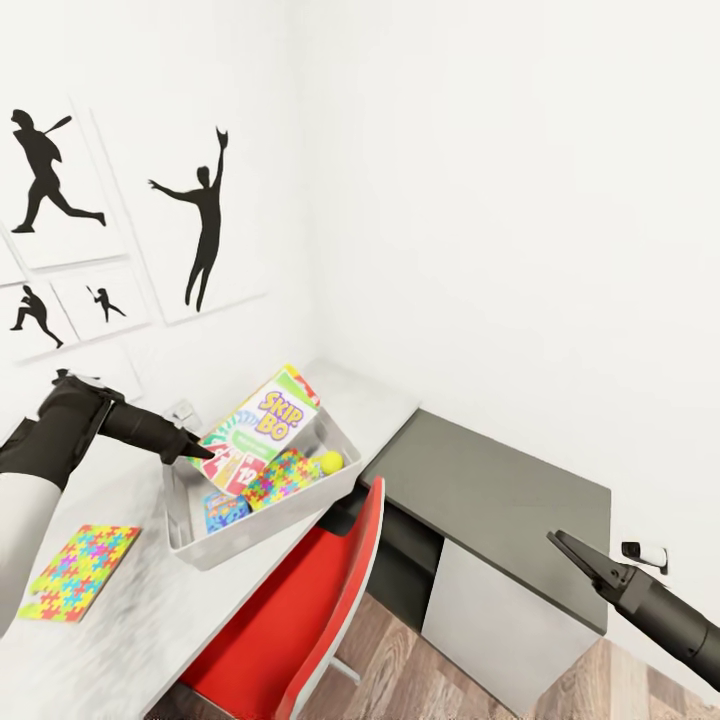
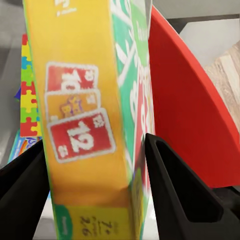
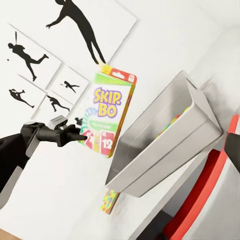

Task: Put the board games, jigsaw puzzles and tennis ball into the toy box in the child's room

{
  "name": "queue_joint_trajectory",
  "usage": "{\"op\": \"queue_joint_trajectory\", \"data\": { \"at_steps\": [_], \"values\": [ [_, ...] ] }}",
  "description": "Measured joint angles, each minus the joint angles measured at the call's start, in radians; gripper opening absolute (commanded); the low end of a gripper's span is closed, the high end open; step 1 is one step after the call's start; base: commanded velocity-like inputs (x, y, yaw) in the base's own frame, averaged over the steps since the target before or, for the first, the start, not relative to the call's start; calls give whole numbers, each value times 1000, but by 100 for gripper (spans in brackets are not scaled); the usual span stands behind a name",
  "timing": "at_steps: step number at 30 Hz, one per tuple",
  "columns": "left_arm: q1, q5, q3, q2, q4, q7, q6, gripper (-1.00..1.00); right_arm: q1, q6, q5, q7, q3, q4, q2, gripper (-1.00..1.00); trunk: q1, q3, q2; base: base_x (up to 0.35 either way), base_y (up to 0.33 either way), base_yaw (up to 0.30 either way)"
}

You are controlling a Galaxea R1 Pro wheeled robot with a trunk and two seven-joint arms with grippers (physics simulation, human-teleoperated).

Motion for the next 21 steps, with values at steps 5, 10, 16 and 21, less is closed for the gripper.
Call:
{"op": "queue_joint_trajectory", "data": {
  "at_steps": [5, 10, 16, 21],
  "values": [
    [0, -19, 0, -3, -23, 0, 0, -100, 0, -1, 1, 0, 0, 0, 0, 100, 0, -8, 0, 0, 0, 0],
    [0, -27, -1, -4, -60, 0, 1, -100, 0, -1, 2, 0, -1, 0, 1, 100, 0, -16, 0, 0, 0, 0],
    [0, -74, -1, -6, -71, 0, -1, -100, 0, -1, 2, 0, -1, 1, 1, 100, 0, -26, 0, 0, 0, 0],
    [0, -130, -1, -6, -73, 0, -4, -100, 0, -1, 3, -1, 0, 1, 2, 100, 0, -35, 0, 0, 0, 0]
  ]
}}
